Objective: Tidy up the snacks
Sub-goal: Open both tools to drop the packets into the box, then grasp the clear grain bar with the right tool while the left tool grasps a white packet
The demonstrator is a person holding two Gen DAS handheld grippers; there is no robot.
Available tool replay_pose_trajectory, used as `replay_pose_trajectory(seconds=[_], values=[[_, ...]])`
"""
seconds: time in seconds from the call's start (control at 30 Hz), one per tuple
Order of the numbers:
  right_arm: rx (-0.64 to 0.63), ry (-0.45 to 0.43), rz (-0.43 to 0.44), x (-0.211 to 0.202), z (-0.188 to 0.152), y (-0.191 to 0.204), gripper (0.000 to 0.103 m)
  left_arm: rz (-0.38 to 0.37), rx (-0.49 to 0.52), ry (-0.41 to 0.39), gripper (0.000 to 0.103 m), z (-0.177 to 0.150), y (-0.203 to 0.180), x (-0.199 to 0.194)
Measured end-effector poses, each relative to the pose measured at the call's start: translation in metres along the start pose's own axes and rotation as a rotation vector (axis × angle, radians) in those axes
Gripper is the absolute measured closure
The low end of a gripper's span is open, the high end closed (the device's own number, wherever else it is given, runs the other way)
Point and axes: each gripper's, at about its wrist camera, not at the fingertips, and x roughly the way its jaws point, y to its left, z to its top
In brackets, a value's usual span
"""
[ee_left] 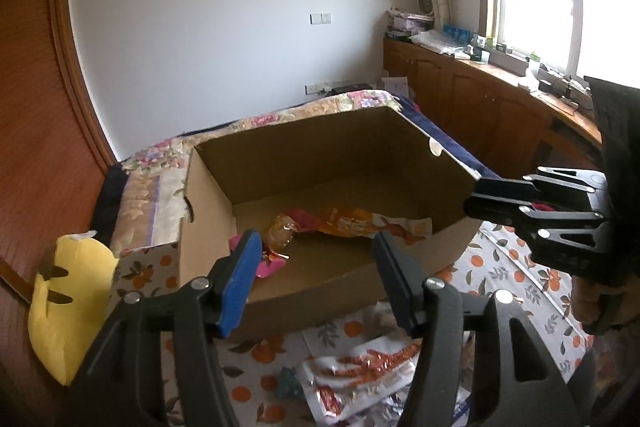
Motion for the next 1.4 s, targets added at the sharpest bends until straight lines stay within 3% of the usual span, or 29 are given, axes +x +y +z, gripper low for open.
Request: replay_pose_trajectory(seconds=[0.27, 0.47, 0.83, 1.0, 1.13, 1.27, 1.4], values=[[0.004, 0.01, -0.008, -0.032, -0.026, 0.012, 0.077, 0.046, 0.089, -0.017, 0.041, -0.014, -0.019, -0.034], [0.005, 0.026, 0.001, -0.045, -0.045, 0.023, 0.077, 0.03, 0.105, -0.01, 0.041, -0.03, -0.026, -0.049], [-0.004, 0.067, 0.013, -0.052, -0.078, 0.038, 0.075, -0.004, 0.091, 0.049, 0.041, -0.07, -0.033, -0.056], [0.013, 0.094, 0.021, -0.046, -0.097, 0.038, 0.074, -0.098, 0.031, 0.087, 0.041, -0.089, -0.028, -0.057], [0.028, 0.108, 0.024, -0.041, -0.113, 0.037, 0.073, -0.112, 0.025, 0.082, 0.041, -0.103, -0.032, -0.056], [0.032, 0.12, 0.016, -0.035, -0.127, 0.034, 0.07, -0.114, 0.006, 0.097, 0.041, -0.116, -0.034, -0.05], [0.04, 0.137, 0.023, -0.029, -0.14, 0.031, 0.059, -0.116, -0.016, 0.125, 0.041, -0.133, -0.033, -0.04]])
